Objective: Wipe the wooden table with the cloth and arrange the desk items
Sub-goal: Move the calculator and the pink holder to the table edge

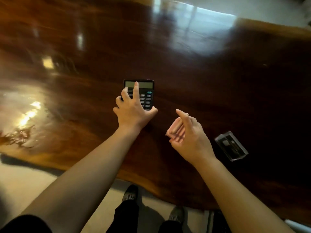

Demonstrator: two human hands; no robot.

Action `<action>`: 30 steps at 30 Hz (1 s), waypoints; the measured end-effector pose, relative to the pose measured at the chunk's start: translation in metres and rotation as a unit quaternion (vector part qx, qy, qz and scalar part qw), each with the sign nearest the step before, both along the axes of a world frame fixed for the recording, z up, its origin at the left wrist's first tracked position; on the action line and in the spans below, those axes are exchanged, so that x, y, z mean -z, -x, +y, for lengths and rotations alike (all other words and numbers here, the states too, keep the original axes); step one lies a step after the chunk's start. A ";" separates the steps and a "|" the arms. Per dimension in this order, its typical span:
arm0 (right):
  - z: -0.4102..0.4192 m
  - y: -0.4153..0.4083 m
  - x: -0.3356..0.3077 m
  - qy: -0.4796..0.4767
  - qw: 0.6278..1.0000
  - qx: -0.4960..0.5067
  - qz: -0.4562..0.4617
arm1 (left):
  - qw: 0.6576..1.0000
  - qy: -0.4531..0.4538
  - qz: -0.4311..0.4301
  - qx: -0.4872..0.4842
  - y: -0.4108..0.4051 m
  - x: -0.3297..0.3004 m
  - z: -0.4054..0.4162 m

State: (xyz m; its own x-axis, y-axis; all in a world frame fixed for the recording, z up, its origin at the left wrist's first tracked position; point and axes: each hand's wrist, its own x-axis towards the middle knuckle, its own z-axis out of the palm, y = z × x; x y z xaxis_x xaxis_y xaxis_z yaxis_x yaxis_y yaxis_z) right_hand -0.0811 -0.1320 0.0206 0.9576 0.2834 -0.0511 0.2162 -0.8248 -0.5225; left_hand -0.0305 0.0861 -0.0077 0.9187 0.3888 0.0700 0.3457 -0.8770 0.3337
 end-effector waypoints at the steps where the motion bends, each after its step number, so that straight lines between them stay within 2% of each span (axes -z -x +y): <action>1: 0.013 -0.003 -0.002 -0.003 1.000 -0.012 -0.001 | 1.000 -0.001 -0.007 -0.013 0.006 -0.002 0.015; 11: 0.177 -0.015 -0.010 -0.005 0.990 -0.143 -0.005 | 0.987 -0.021 -0.056 -0.148 0.087 -0.011 0.177; 18: 0.284 -0.003 -0.004 -0.003 0.976 -0.216 -0.001 | 0.966 -0.032 -0.047 -0.252 0.144 0.001 0.265; 25: 0.363 0.024 0.017 0.012 0.965 -0.261 0.001 | 0.955 -0.003 -0.016 -0.297 0.187 0.021 0.311; 30: 0.392 0.035 0.036 0.022 0.964 -0.265 0.013 | 0.959 -0.012 -0.004 -0.283 0.195 0.041 0.319</action>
State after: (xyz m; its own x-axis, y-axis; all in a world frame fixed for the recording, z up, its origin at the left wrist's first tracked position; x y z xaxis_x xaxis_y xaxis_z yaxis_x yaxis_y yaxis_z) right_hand -0.1162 0.2599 -0.0159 0.6769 0.7299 -0.0958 0.6009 -0.6230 -0.5007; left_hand -0.2260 0.4055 -0.0484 0.5600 0.8234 0.0918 0.7662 -0.5569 0.3206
